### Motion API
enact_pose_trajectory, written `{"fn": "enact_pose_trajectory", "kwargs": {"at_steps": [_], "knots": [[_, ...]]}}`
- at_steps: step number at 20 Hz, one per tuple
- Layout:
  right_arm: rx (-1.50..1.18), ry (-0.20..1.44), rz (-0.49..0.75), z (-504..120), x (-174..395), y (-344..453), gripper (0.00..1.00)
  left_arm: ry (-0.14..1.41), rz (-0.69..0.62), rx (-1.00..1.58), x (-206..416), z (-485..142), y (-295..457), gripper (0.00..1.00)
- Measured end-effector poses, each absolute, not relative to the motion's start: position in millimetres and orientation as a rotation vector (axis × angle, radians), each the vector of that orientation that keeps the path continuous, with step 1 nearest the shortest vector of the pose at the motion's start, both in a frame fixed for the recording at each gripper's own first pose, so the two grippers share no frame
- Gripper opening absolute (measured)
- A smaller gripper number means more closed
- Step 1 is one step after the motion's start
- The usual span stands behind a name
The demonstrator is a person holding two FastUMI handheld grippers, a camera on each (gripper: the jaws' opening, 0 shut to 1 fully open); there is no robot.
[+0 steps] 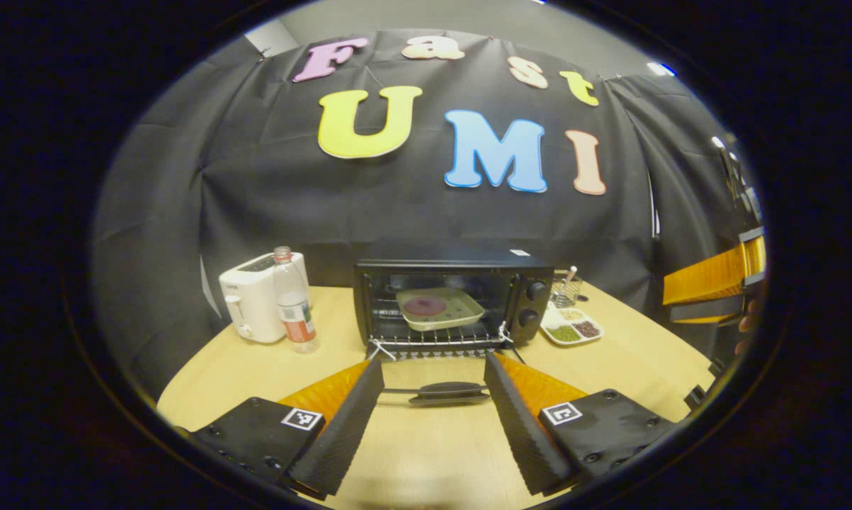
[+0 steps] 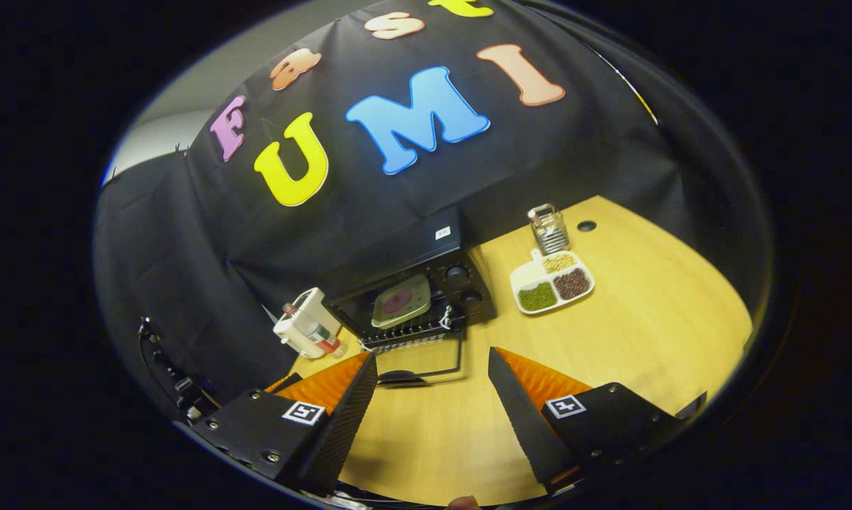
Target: Open the electric oven with the left hand, put the food in, and close the electric oven.
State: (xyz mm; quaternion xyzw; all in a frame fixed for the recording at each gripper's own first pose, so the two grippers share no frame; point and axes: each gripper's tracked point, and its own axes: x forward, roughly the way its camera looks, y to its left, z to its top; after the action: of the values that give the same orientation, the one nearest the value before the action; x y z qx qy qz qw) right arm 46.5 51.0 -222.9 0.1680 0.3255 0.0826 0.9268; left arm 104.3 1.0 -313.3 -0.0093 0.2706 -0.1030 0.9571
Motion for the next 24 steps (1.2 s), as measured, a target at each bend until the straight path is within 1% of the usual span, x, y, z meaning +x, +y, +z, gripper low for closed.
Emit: {"fn": "enact_pose_trajectory", "kwargs": {"at_steps": [1, 4, 5, 6, 7, 8, 9, 10, 11, 12, 15, 16, 17, 18, 19, 21, 22, 23, 24], "knots": [[0.303, 0.64, 0.167, -218, 42, 45, 0.98, 0.563, -0.225, -0.017, 103, -319, -5, 0.97], [0.203, 0.584, 0.137, -204, 30, 23, 0.98, 0.62, -0.25, -0.028, 101, -344, -22, 0.97], [0.175, 0.569, 0.118, -202, 27, 16, 0.98, 0.642, -0.252, -0.036, 102, -353, -26, 0.94], [0.153, 0.56, 0.107, -200, 24, 11, 0.98, 0.665, -0.254, -0.046, 102, -362, -30, 0.97], [0.139, 0.549, 0.095, -196, 21, 8, 0.98, 0.687, -0.254, -0.054, 103, -372, -33, 0.94], [0.121, 0.538, 0.08, -193, 20, 3, 0.97, 0.711, -0.253, -0.059, 104, -382, -34, 0.97], [0.098, 0.526, 0.063, -190, 19, -3, 0.98, 0.734, -0.252, -0.063, 104, -391, -35, 0.97], [0.066, 0.514, 0.036, -188, 19, -11, 0.97, 0.745, -0.25, -0.063, 107, -398, -35, 1.0], [0.034, 0.494, 0.014, -183, 20, -19, 0.97, 0.758, -0.253, -0.055, 108, -406, -36, 0.98], [0.006, 0.468, -0.001, -174, 21, -23, 0.98, 0.772, -0.254, -0.044, 106, -414, -37, 0.97], [-0.079, 0.39, -0.033, -156, 24, -28, 0.97, 0.826, -0.264, -0.009, 105, -440, -38, 0.98], [-0.107, 0.371, -0.039, -151, 25, -29, 0.98, 0.845, -0.259, -0.001, 107, -449, -36, 1.0], [-0.13, 0.356, -0.049, -147, 24, -30, 0.97, 0.858, -0.252, 0.001, 109, -457, -35, 1.0], [-0.147, 0.346, -0.056, -143, 24, -30, 0.98, 0.869, -0.245, 0.004, 109, -464, -34, 0.97], [-0.159, 0.344, -0.063, -143, 23, -30, 0.98, 0.879, -0.24, 0.01, 111, -470, -32, 0.97], [-0.19, 0.352, -0.076, -143, 18, -31, 0.98, 0.899, -0.235, 0.019, 116, -483, -32, 0.98], [-0.2, 0.354, -0.078, -143, 17, -32, 0.98, 0.908, -0.233, 0.024, 117, -488, -31, 1.0], [-0.208, 0.356, -0.083, -143, 18, -32, 0.98, 0.917, -0.232, 0.028, 119, -492, -31, 0.97], [-0.212, 0.358, -0.086, -142, 17, -33, 0.98, 0.93, -0.224, 0.033, 118, -496, -29, 1.0]]}}
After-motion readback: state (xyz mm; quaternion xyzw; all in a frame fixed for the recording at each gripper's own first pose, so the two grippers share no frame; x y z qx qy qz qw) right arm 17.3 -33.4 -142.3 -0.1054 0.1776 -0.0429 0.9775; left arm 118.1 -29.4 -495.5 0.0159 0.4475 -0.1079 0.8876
